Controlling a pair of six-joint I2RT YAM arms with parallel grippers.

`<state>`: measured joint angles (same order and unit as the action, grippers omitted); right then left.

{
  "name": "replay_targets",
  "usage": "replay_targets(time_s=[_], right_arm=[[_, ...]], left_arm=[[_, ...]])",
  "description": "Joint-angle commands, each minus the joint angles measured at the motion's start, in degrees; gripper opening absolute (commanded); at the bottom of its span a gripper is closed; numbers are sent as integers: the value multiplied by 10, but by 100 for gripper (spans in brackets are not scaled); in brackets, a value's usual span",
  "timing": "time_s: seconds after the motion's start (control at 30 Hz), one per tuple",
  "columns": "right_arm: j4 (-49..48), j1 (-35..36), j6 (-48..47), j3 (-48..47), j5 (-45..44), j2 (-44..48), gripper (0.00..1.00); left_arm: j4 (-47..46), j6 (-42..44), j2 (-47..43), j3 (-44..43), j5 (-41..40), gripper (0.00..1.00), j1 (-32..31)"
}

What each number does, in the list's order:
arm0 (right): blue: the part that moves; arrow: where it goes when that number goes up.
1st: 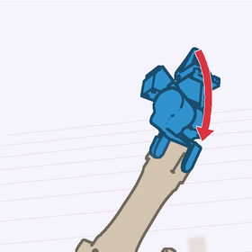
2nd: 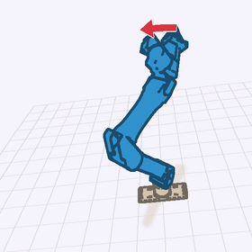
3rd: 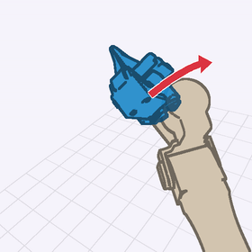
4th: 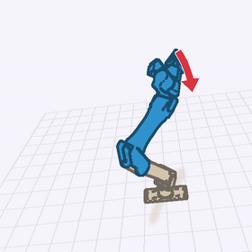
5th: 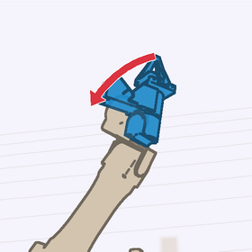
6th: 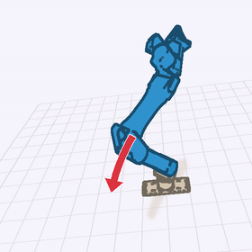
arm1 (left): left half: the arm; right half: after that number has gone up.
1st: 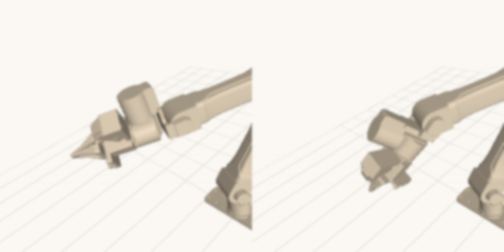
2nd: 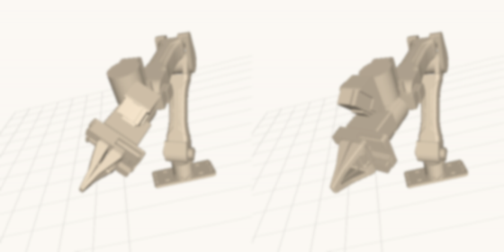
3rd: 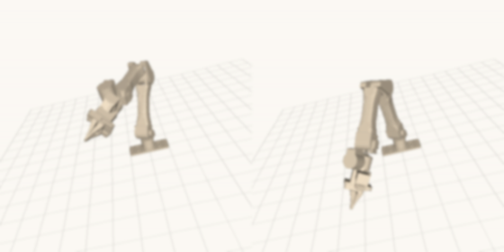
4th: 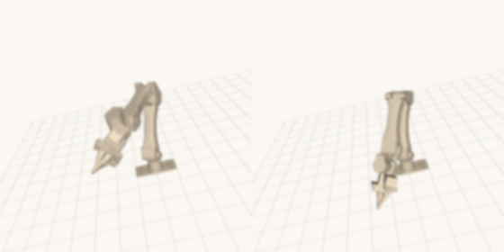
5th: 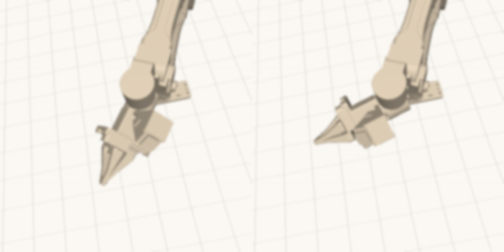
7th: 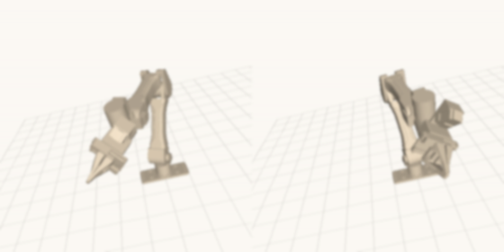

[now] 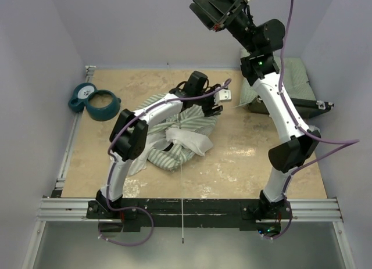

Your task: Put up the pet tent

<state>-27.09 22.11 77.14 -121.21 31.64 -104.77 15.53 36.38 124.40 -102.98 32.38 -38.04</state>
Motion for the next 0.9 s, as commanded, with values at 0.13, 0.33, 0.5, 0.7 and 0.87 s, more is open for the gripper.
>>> replay_targets(time_s=[0.13, 0.33, 0.5, 0.7, 0.87], right_arm=[[-54, -29, 18, 65, 38, 50, 98], [-134, -67, -73, 321, 99, 181, 98], [73, -73, -304, 473, 113, 299, 97], [169, -75, -434, 625, 88, 461, 98], [178, -75, -387, 729, 56, 534, 94]], left_arm=[[-14, -18, 114, -156, -29, 64, -50], [-8, 10, 139, -158, -65, 44, -49], [-8, 2, 114, -139, -62, 0, -34], [-2, -11, 68, -107, -51, 0, -8], [-2, -14, 48, -114, -53, 0, 0]])
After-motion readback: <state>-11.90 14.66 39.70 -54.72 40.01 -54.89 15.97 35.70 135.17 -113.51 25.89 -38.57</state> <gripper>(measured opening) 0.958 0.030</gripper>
